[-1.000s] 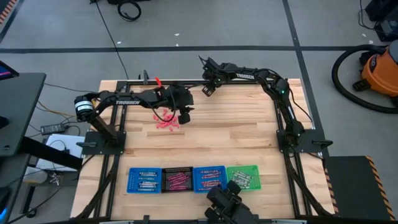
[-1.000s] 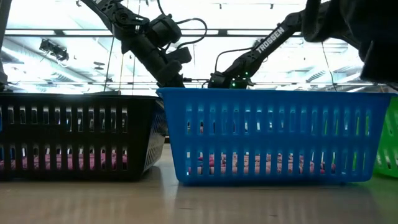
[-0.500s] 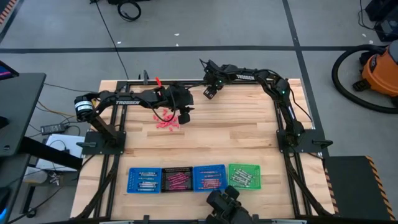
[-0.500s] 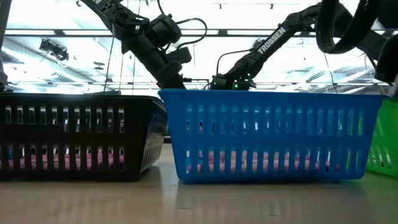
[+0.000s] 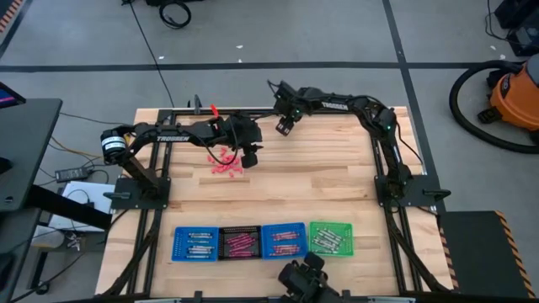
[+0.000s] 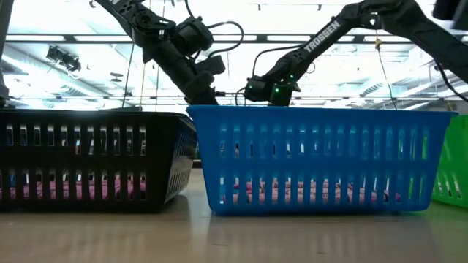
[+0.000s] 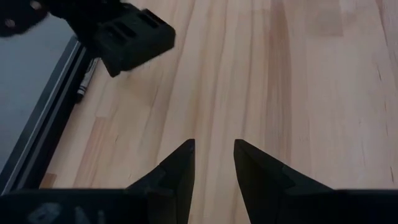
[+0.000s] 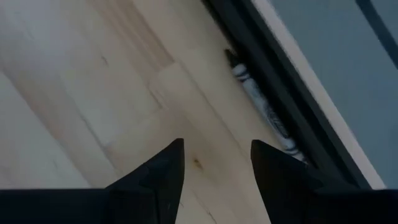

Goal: Sort crayons
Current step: Put the black crayon into the left blue bin

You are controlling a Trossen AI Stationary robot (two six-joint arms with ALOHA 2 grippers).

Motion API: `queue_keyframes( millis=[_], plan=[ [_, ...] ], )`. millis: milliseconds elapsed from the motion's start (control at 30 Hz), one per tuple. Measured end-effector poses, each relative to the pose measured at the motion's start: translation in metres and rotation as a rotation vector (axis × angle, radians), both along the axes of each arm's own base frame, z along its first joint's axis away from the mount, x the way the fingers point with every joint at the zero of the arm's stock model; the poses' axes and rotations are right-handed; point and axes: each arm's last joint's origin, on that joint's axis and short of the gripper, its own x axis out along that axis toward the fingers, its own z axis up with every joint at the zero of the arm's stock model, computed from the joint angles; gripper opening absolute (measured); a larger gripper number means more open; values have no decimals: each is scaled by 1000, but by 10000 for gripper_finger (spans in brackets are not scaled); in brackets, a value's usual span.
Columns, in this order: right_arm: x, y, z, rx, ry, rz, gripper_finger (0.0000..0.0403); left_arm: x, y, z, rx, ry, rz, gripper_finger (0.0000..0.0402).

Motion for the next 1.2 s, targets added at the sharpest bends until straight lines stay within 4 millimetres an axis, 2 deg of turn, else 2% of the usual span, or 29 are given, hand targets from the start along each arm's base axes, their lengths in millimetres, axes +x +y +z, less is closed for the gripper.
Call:
queue_keyframes(
  millis=[167,433,733,1200],
  plan=[
    [0,-7,1,-38,-27,20,191,1,0,1,3,-9,0,121],
    [-15,-25,-10,-47,-47,-27,177,1,0,1,4,-11,1,121],
    [-18,-24,-20,-107,-41,-46,176,1,1,2,7,-20,1,121],
    [-20,-19,-28,-78,25,-63,175,2,1,2,6,-34,6,121]
  ],
)
